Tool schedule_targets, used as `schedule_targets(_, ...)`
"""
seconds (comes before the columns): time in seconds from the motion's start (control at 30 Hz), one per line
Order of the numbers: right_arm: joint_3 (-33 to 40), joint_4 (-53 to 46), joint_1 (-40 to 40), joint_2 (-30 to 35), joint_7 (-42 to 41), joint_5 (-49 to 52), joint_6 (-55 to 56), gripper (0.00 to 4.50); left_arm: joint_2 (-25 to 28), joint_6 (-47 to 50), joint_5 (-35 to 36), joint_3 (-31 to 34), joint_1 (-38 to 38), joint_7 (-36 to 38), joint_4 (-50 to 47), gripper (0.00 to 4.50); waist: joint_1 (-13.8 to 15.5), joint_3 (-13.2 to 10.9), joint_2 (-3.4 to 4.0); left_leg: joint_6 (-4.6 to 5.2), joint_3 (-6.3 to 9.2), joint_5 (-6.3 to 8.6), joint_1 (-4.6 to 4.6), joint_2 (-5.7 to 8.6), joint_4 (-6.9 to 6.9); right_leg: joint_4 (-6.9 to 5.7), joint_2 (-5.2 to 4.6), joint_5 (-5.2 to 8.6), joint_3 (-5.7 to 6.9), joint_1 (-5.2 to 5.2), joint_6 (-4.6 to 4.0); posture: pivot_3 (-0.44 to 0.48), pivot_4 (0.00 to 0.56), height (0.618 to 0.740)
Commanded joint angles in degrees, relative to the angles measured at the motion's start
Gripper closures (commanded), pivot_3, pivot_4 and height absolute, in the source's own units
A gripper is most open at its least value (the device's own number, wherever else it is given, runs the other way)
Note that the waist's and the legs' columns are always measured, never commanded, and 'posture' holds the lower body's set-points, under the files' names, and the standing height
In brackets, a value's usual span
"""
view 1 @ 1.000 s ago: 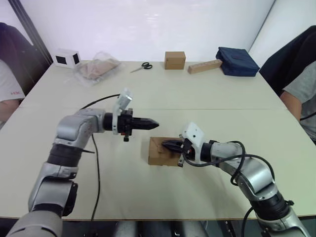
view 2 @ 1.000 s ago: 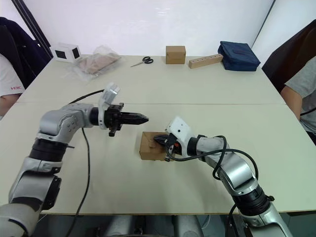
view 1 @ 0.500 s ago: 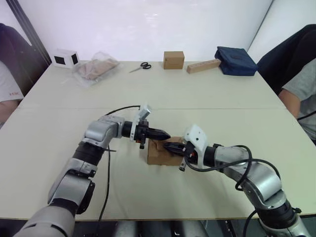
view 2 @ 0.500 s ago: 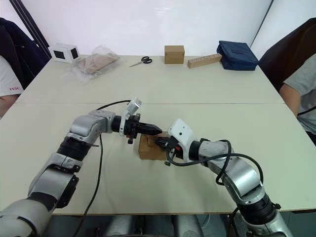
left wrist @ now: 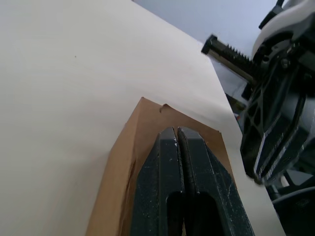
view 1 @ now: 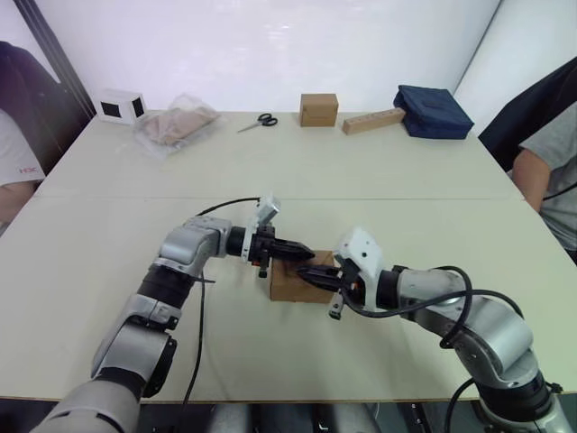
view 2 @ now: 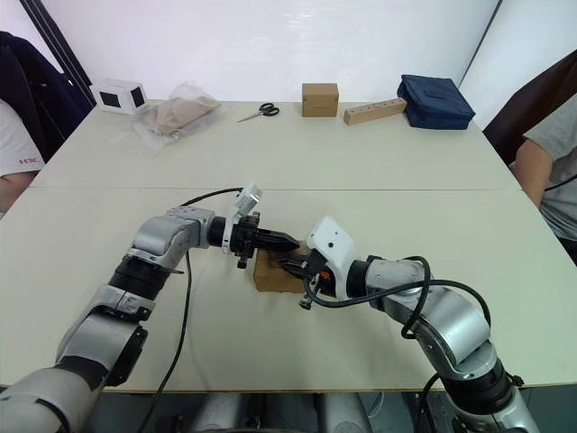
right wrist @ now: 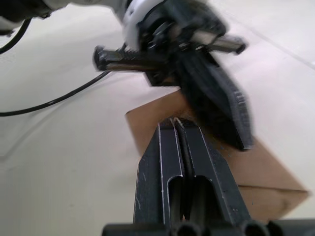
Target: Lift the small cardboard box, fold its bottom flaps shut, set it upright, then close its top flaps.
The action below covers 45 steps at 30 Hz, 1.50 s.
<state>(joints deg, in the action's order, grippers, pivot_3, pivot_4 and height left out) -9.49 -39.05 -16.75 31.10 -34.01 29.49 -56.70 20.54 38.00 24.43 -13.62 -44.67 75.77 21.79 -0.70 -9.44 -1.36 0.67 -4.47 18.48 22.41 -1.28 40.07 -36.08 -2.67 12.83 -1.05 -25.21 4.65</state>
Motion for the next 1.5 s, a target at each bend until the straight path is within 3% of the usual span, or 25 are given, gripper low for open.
schedule_targets(0.03, 0.3, 1.27, 0.29, -0.63, 0.42, 0.58, 0.62, 4.5, -0.75, 0.55, 1.25, 2.26, -0.74, -0.96, -1.28, 4.44, 0.0, 0.0, 0.0, 0.0, 0.0, 0.0, 0.0, 0.0, 0.0, 0.0, 0.0, 0.0, 0.0, 0.0, 0.0, 0.0, 0.15, 0.74)
schedule_targets(1.03, 0.03, 8.57, 0.0, -0.57, 0.78, -3.6, 7.73, 4.5, -1.11, 0.63, 1.12, 4.11, 0.5, -2.45, -4.01, 4.44, -0.01, 0.0, 0.0, 0.0, 0.0, 0.0, 0.0, 0.0, 0.0, 0.0, 0.01, -0.01, 0.0, 0.01, 0.02, 0.0, 0.15, 0.74)
schedule_targets(1.23, 0.91, 6.39, 1.01, 1.13, -0.47, -2.23, 6.46, 4.5, -0.25, 0.95, 0.92, 3.45, 1.59, -1.79, -5.42, 4.44, 0.02, 0.0, 0.0, 0.0, 0.0, 0.0, 0.0, 0.0, 0.0, 0.0, 0.01, -0.01, 0.0, 0.01, 0.02, 0.0, 0.15, 0.74)
schedule_targets(1.5, 7.32, 0.35, 3.16, 2.06, 0.77, 2.29, 3.61, 4.5, 0.95, 0.88, -0.28, 2.54, 4.75, -2.58, -6.82, 4.44, 0.02, 0.0, 0.0, 0.0, 0.0, 0.0, 0.0, 0.0, 0.0, 0.0, -0.01, -0.01, 0.0, 0.0, 0.01, 0.0, 0.15, 0.74)
